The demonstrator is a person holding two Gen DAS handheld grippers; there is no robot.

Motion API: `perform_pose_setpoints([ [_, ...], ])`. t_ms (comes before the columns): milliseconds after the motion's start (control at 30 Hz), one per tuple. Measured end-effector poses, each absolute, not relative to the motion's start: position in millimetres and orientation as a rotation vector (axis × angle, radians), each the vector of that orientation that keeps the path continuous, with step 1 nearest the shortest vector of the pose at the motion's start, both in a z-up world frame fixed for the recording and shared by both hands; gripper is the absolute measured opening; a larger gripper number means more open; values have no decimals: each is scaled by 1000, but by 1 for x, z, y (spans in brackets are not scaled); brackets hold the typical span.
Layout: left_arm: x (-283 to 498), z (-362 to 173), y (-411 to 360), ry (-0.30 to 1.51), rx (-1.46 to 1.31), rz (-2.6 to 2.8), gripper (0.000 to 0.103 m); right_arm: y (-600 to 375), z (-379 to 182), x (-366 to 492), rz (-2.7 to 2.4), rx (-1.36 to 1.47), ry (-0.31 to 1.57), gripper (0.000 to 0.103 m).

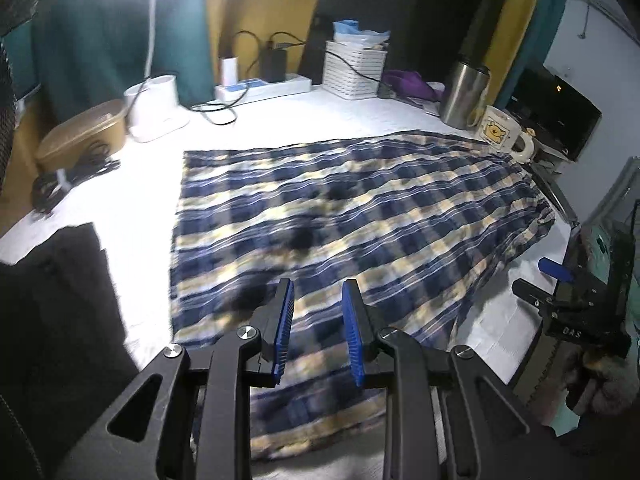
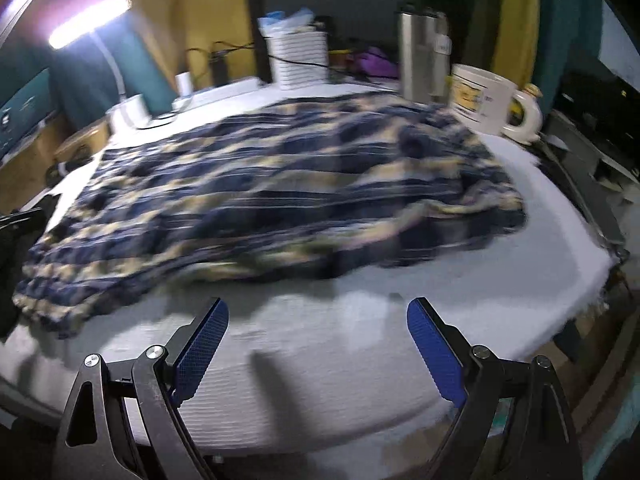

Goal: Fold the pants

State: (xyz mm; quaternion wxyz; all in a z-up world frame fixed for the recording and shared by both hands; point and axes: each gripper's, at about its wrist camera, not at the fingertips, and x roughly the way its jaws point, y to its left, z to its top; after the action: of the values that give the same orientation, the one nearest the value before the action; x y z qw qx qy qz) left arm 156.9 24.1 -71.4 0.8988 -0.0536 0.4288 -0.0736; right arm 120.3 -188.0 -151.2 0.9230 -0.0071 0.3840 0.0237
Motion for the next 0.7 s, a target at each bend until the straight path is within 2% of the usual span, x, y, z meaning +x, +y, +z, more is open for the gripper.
perform_pose_setpoints([
  [100, 167, -71, 13, 888, -102, -157, 24, -207, -153, 125, 9, -13, 796, 92],
  [133, 170, -71, 11, 890, -101, -157, 31, -213, -154, 126, 2, -9, 798, 92],
  [167, 172, -72, 8, 890, -103, -159, 42, -221, -153, 127, 2, 5, 795, 92],
  [233, 177, -72, -1, 893, -111, -173, 46, -230, -152, 129, 18, 31, 793, 92],
  [400, 189, -74, -22, 914, -88, -198, 46, -251, -145, 135, 80, 144, 794, 92],
  [533, 198, -72, -29, 910, -74, -197, 46, -261, -143, 145, 127, 236, 787, 100],
  [700, 204, -71, -23, 914, -72, -161, 46, -265, -141, 164, 147, 266, 781, 101],
])
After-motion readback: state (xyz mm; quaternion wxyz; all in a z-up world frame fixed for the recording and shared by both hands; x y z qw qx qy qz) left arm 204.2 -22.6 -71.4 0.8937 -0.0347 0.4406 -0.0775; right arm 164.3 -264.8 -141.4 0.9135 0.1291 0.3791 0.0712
